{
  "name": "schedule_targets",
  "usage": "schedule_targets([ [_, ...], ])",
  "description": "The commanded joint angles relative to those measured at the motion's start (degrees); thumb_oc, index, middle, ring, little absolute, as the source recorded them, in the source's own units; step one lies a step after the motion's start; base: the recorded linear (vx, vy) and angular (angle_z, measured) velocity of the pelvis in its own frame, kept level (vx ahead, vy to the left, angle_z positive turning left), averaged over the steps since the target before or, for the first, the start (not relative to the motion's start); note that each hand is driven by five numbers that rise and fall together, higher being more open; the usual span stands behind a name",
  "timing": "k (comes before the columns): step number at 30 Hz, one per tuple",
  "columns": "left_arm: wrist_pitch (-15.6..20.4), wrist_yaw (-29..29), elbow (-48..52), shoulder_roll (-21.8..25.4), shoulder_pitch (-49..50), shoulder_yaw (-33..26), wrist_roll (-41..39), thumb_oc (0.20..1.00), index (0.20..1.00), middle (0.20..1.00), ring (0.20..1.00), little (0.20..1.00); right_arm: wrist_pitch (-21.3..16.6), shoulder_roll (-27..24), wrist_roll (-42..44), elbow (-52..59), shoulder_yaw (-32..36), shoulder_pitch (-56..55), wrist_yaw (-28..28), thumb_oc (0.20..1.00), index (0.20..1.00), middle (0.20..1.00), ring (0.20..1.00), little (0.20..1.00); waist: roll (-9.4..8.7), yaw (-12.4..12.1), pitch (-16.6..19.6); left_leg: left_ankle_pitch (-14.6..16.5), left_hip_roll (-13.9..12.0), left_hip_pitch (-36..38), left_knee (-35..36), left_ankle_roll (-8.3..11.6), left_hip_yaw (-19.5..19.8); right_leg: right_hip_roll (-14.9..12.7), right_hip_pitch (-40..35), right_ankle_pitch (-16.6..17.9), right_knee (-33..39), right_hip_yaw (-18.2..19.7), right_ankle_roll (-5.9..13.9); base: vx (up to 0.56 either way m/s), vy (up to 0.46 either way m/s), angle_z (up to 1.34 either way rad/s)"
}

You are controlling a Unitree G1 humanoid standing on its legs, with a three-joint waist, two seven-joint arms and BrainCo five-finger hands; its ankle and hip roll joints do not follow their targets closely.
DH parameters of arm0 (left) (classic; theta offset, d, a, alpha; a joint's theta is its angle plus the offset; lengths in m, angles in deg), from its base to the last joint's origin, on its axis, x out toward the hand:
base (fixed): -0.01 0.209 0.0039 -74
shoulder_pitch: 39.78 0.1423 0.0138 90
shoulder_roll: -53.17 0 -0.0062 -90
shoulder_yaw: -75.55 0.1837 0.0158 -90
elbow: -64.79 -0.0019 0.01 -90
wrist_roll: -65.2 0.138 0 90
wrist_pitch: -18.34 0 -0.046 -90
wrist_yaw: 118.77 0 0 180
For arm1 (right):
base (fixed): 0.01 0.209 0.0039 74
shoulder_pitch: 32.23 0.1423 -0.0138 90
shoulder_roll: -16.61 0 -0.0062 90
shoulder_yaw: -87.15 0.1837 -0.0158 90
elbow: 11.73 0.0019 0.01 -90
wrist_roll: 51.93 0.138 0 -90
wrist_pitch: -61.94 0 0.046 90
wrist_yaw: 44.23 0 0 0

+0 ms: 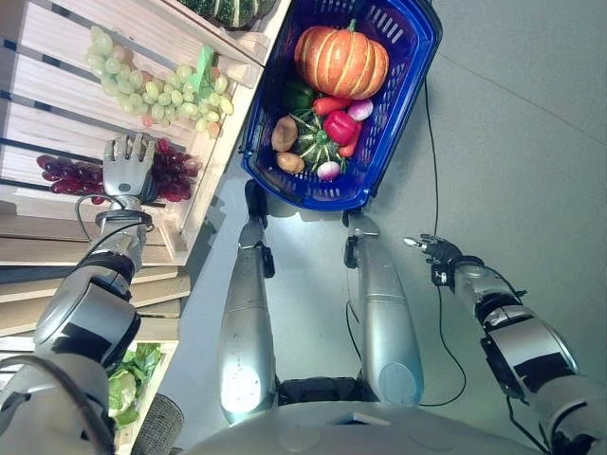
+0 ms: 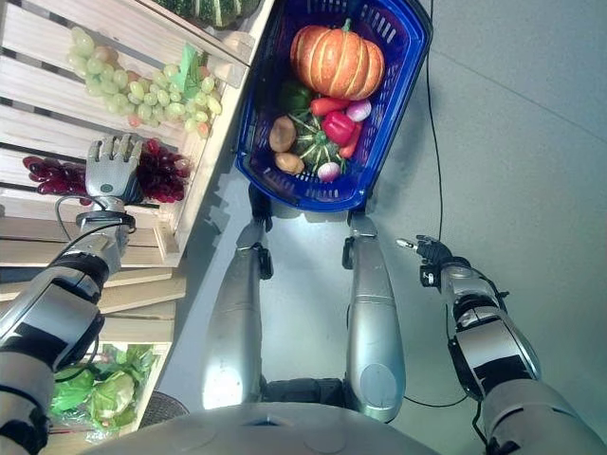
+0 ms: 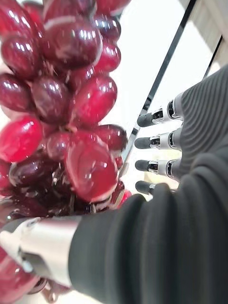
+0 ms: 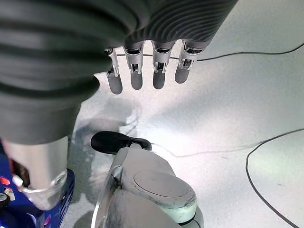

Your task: Pick up fruits and vegetables into the basket

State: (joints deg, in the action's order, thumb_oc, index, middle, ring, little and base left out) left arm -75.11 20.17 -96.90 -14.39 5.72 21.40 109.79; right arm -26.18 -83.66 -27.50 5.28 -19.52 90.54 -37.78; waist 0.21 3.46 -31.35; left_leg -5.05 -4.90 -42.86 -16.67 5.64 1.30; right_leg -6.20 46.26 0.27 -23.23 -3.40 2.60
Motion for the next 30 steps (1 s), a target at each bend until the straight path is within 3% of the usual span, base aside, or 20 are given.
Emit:
schedule_targets([
  [1,1.31,0.08,-3.44,-0.74,0.05,-1.31,1.45,1.000,1.000,1.000,1.000,1.000,0.58,-0.99,1.37,-0.46,-1.53,-2.53,-0.41,1.000,1.000,1.000,1.000,1.000,-1.70,-0.85,1.55,3.71,3.48,-3.26,-5.31,-2.82,-0.53,3.55,-0.81,-3.51,-2.72,-2.36,-1.52,0.00,0.000,0.00],
  [9,5.00,4.95,-3.16,-2.07,0.09,0.88,-0.08,1.000,1.000,1.000,1.000,1.000,0.56,-0.74,1.31,-0.55,-1.80,-1.99,-0.45,1.000,1.000,1.000,1.000,1.000,-1.82,-0.75,1.55,3.78,3.52,-3.55,-5.38,-2.80,-0.69,3.67,-0.55,-3.32,-2.60,-2.33,-1.44,0.00,0.000,0.00],
  [17,3.18,8.12,-3.46,-2.45,0.21,1.65,-0.48,1.000,1.000,1.000,1.000,1.000,0.40,-0.84,1.19,-1.06,-1.73,-1.38,-0.45,1.000,1.000,1.000,1.000,1.000,-1.92,-0.76,1.55,3.74,3.37,-3.74,-5.50,-2.63,-0.79,3.65,-0.57,-3.27,-2.43,-2.40,-1.43,0.00,0.000,0.00],
  [21,0.17,10.22,-4.29,-2.50,0.10,1.83,-0.44,1.000,1.000,1.000,1.000,1.000,0.25,-0.91,1.13,-1.30,-1.67,-1.20,-0.14,1.000,1.000,1.000,1.000,1.000,-2.05,-0.72,1.55,3.64,3.38,-3.59,-5.20,-2.64,-0.76,3.72,-0.66,-3.16,-2.26,-2.43,-1.40,0.00,0.000,0.00],
  [23,-2.80,10.57,-4.95,-2.67,0.27,1.54,0.10,0.928,0.928,0.928,0.928,0.928,0.25,-0.82,1.24,-1.38,-1.77,-1.07,-0.13,1.000,1.000,1.000,1.000,1.000,-2.13,-0.72,1.55,3.57,3.37,-3.58,-5.01,-2.61,-0.76,3.75,-0.67,-3.11,-2.09,-2.46,-1.44,0.00,0.000,0.00],
  [26,-6.18,11.08,-5.58,-2.76,0.53,0.64,1.16,1.000,1.000,1.000,1.000,1.000,0.31,-0.67,1.41,-1.44,-1.93,-1.08,-0.14,1.000,1.000,1.000,1.000,1.000,-2.21,-0.73,1.55,3.46,3.37,-3.55,-4.86,-2.55,-0.69,3.76,-0.76,-3.12,-1.97,-2.46,-1.47,0.00,0.000,0.00],
  [30,-9.05,11.62,-6.53,-2.97,1.37,-0.37,1.03,1.000,1.000,1.000,1.000,1.000,0.16,-0.59,1.62,-1.49,-2.01,-1.15,-0.21,1.000,1.000,1.000,1.000,1.000,-2.15,-0.78,1.55,3.36,3.46,-3.46,-4.76,-2.52,-0.64,3.71,-0.88,-3.05,-1.78,-2.54,-1.56,0.00,0.000,0.00],
])
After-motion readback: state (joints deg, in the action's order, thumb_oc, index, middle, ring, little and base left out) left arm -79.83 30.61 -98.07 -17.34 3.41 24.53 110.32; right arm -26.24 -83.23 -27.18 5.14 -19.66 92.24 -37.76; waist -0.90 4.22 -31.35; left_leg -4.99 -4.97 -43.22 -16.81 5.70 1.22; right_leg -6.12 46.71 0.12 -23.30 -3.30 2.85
